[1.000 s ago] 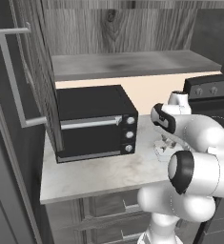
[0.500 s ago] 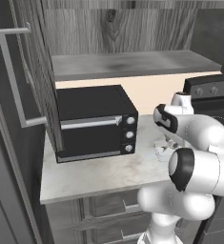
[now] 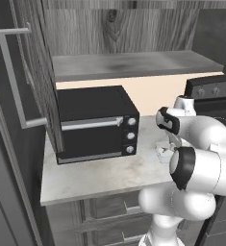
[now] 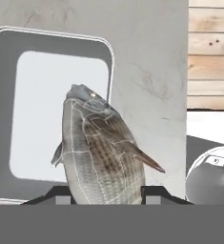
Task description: Retrieve the tupperware from the cabinet, then place the raw meat into the tupperware to avoid contamination.
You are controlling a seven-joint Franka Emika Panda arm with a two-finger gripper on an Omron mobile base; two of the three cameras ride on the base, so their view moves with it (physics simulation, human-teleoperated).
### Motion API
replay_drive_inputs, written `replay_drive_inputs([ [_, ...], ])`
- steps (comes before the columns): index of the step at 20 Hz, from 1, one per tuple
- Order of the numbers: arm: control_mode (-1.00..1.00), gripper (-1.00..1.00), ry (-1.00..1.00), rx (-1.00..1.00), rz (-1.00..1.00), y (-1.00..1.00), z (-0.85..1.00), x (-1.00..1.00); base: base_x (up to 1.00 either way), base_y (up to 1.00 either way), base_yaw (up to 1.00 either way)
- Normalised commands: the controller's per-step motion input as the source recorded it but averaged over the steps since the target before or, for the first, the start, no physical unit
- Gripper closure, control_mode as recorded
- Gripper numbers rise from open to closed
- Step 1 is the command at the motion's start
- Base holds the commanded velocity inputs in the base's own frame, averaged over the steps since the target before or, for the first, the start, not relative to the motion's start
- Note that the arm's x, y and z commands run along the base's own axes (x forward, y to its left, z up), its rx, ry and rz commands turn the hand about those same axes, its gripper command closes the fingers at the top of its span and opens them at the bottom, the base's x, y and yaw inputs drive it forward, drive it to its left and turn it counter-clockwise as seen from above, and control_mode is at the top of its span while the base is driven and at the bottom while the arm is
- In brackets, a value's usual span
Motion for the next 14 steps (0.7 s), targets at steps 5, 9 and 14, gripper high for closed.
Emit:
replay_drive_inputs([
  [5,-1.0,1.0,0.0,0.0,-0.25,0.0,-0.2,0.0,0.0,0.0,0.0],
  [9,-1.0,1.0,0.0,0.0,-0.16,-0.02,-0.06,0.13,0.0,0.0,0.0],
  [14,-1.0,1.0,0.03,0.0,-0.01,-0.1,0.07,0.27,0.0,0.0,0.0],
])
